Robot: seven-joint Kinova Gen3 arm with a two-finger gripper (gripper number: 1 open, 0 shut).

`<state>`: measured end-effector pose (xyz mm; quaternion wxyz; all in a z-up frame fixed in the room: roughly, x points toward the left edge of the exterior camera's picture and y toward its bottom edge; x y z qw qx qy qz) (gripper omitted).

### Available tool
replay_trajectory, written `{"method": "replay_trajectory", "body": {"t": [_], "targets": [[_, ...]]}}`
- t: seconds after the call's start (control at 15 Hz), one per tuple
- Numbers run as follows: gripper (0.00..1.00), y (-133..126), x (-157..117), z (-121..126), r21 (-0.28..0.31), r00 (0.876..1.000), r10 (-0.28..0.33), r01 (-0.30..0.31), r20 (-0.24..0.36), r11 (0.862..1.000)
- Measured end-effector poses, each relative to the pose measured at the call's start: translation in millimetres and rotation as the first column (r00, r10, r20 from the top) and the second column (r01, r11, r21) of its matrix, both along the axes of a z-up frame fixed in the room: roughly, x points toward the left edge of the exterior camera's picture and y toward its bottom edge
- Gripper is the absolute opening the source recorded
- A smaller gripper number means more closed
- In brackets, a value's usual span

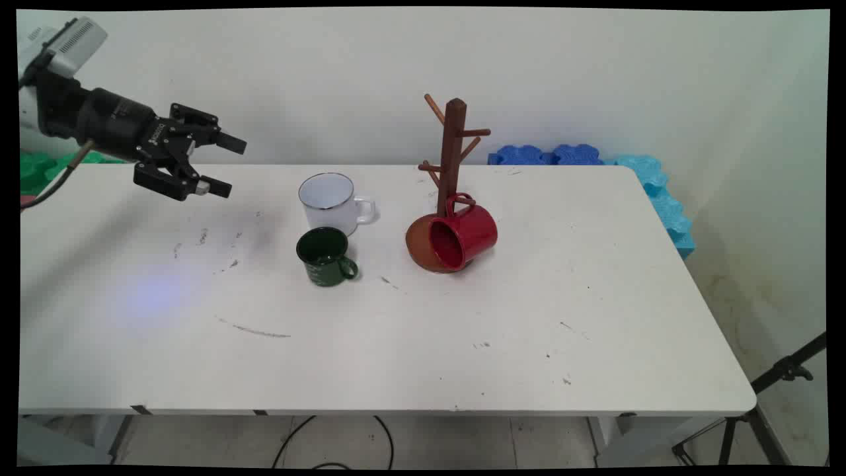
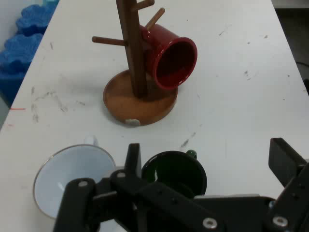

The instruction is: Pick up the red mug from the rack

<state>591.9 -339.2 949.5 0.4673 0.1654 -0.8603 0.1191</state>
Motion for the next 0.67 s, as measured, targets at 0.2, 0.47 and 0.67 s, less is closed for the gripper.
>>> {"method": "replay_trajectory", "body": {"t": [0.2,0.47,0.67], "targets": [[1.00,0.8,0.8,-0.7,-0.003,1.000,0.012,-0.012,-0.018,1.000],[1.00,4.8,-8.6,2.4,0.017,0.998,0.032,-0.031,-0.047,0.999],[1.00,8.2,-27.8,8.3,0.046,0.995,0.061,-0.057,-0.083,0.997]]}}
